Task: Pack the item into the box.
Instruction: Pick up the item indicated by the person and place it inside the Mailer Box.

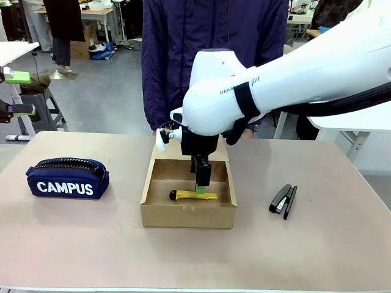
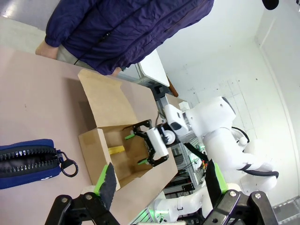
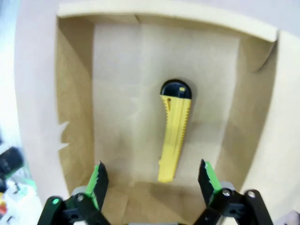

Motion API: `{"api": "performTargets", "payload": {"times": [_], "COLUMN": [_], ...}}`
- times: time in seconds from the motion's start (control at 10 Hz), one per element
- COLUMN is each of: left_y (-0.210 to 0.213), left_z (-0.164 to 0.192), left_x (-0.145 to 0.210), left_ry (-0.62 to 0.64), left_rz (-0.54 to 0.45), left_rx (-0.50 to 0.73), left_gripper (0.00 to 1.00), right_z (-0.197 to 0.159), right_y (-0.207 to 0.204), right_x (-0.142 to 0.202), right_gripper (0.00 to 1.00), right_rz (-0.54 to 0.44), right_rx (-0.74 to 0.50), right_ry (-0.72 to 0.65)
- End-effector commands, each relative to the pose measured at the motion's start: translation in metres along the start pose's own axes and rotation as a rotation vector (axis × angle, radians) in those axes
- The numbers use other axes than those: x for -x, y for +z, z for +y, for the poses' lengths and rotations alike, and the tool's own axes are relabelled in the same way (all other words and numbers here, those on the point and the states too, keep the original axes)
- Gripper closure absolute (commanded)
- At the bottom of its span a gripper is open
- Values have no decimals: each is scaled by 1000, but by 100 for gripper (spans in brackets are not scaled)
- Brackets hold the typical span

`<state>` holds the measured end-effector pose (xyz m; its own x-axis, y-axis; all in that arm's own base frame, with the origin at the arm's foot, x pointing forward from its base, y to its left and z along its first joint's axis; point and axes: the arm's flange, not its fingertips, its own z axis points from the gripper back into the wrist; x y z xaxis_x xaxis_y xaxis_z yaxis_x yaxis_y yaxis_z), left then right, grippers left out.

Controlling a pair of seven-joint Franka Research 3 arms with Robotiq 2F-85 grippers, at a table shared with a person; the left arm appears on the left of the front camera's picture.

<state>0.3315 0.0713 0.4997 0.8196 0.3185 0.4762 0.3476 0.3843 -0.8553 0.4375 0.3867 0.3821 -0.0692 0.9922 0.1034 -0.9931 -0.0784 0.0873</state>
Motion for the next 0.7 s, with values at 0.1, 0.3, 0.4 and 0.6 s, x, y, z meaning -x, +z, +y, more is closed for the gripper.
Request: {"api": "performTargets", "payload": {"times": [0.1, 0.3, 0.4, 0.6], "left_y": [-2, -2, -2, -2], "left_z": [-1, -1, -1, -1], "left_x": [1, 1, 1, 1], "left_ry": [-19, -19, -19, -19], "left_rz": [-16, -16, -16, -16], "left_rx": [22, 22, 22, 22], "left_gripper": [0, 0, 0, 0], "right_z": [29, 52, 65, 93], "right_y": [91, 139, 159, 180], "right_x": [48, 95, 135, 219], "right_gripper": [0, 0, 0, 0], "right_rz": [-214, -389, -502, -708], "right_rx": [-194, -259, -306, -378], "right_ry": [-204, -393, -484, -683]}}
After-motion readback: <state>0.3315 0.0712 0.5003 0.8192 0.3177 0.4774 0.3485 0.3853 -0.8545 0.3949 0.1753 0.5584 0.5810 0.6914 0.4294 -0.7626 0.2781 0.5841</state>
